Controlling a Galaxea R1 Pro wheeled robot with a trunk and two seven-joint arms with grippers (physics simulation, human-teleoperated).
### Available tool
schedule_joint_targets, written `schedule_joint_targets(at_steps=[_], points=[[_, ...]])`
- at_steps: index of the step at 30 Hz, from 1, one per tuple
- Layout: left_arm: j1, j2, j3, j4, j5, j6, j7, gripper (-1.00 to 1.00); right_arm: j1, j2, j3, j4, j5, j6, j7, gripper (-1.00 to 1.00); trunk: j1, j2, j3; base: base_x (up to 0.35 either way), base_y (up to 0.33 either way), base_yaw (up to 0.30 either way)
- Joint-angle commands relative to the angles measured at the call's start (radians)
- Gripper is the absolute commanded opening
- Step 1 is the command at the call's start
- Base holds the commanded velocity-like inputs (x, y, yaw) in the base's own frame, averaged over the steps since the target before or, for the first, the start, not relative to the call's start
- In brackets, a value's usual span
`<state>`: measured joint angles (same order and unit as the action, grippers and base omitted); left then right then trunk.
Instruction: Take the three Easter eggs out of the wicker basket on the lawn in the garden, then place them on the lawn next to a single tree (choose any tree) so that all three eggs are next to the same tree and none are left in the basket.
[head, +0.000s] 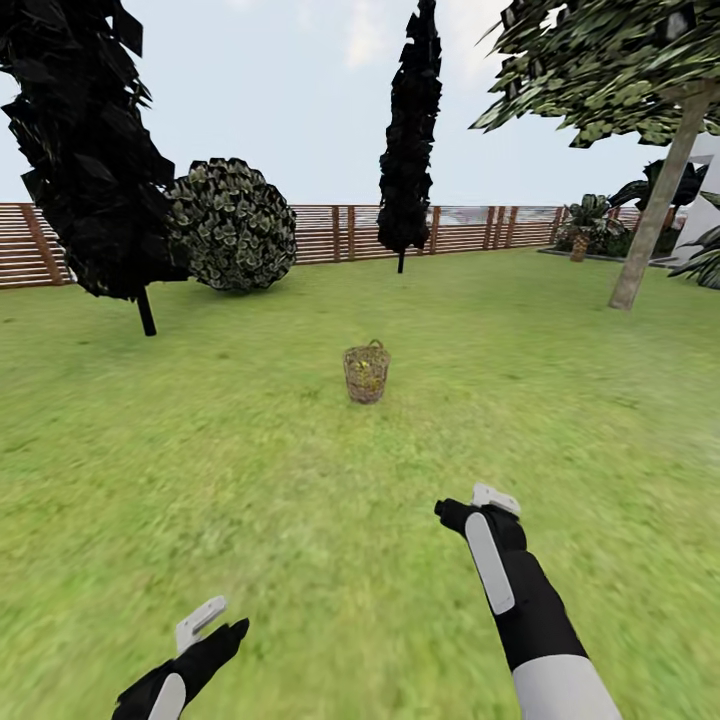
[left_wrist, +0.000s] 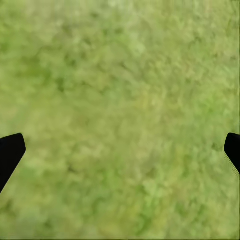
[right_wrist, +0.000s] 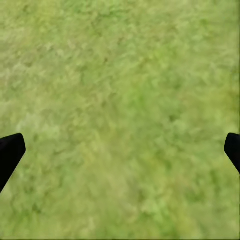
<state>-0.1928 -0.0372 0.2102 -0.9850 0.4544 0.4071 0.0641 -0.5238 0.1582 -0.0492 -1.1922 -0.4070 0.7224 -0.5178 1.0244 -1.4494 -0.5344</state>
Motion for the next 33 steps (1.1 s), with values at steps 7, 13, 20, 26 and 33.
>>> schedule_joint_targets(at_steps=[7, 13, 20, 26, 33], points=[[0.000, -0.001, 0.002, -0.002, 0.010, 0.006, 0.006, 1.00, -0.023, 0.000, -0.001, 0.063, -0.021, -0.023, -0.022, 1.00, 0.001, -0.001, -0.001, 0.330, 0.000, 0.000], [0.000, -0.001, 0.002, -0.001, 0.010, 0.007, 0.006, 1.00, -0.029, -0.002, 0.000, 0.075, -0.041, -0.021, -0.021, 1.00, 0.001, -0.001, -0.001, 0.330, 0.000, 0.000], [0.000, -0.001, 0.002, -0.001, 0.010, 0.007, 0.007, 1.00, -0.037, -0.003, 0.000, 0.078, -0.131, 0.045, -0.024, 1.00, 0.001, -0.001, -0.001, 0.330, 0.000, 0.000], [0.000, -0.001, 0.002, -0.001, 0.010, 0.007, 0.007, 1.00, -0.059, -0.005, -0.003, 0.090, -0.156, 0.103, -0.025, 1.00, 0.001, -0.001, -0.001, 0.330, 0.000, 0.000], [0.000, -0.001, 0.002, -0.001, 0.010, 0.007, 0.007, 1.00, -0.073, -0.007, -0.004, 0.105, -0.162, 0.137, -0.024, 1.00, 0.001, -0.001, -0.001, 0.330, 0.000, 0.000]])
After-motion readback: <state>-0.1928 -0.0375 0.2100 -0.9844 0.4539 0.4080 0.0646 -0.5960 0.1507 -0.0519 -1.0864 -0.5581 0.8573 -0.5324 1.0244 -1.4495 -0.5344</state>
